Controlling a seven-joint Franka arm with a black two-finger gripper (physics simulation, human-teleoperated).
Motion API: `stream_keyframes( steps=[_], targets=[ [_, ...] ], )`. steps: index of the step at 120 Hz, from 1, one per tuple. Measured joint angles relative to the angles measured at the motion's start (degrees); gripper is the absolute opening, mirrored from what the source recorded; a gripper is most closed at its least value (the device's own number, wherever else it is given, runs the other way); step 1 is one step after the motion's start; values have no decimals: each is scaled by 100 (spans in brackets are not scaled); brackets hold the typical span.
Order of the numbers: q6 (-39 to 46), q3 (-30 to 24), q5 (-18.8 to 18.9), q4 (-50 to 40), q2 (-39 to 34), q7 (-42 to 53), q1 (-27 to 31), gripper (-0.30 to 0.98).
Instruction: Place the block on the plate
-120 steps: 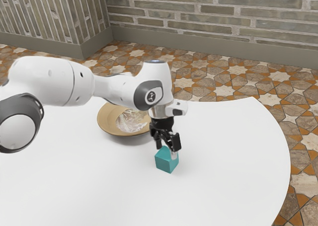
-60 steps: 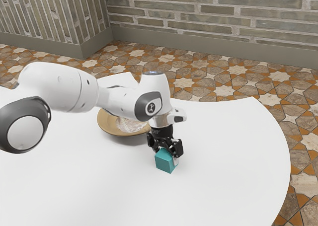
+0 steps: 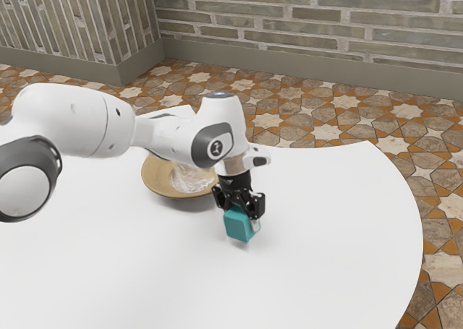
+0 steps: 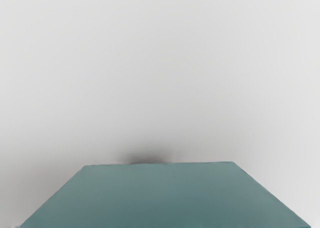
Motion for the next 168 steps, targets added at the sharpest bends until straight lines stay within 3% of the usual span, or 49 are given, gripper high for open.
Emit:
stream_keyframes(
  steps=[43, 70, 97, 130, 168],
  targets=[
    [14, 155, 195, 343, -332, -221, 434, 38],
    [11, 276, 207, 1276, 247, -286, 998, 38],
    [4, 281, 204, 1617, 710, -328, 1452, 39],
    [-27, 283, 173, 1698, 681, -272, 1517, 59],
    [-330, 283, 509, 1606, -65, 91, 1373, 66]
  ],
)
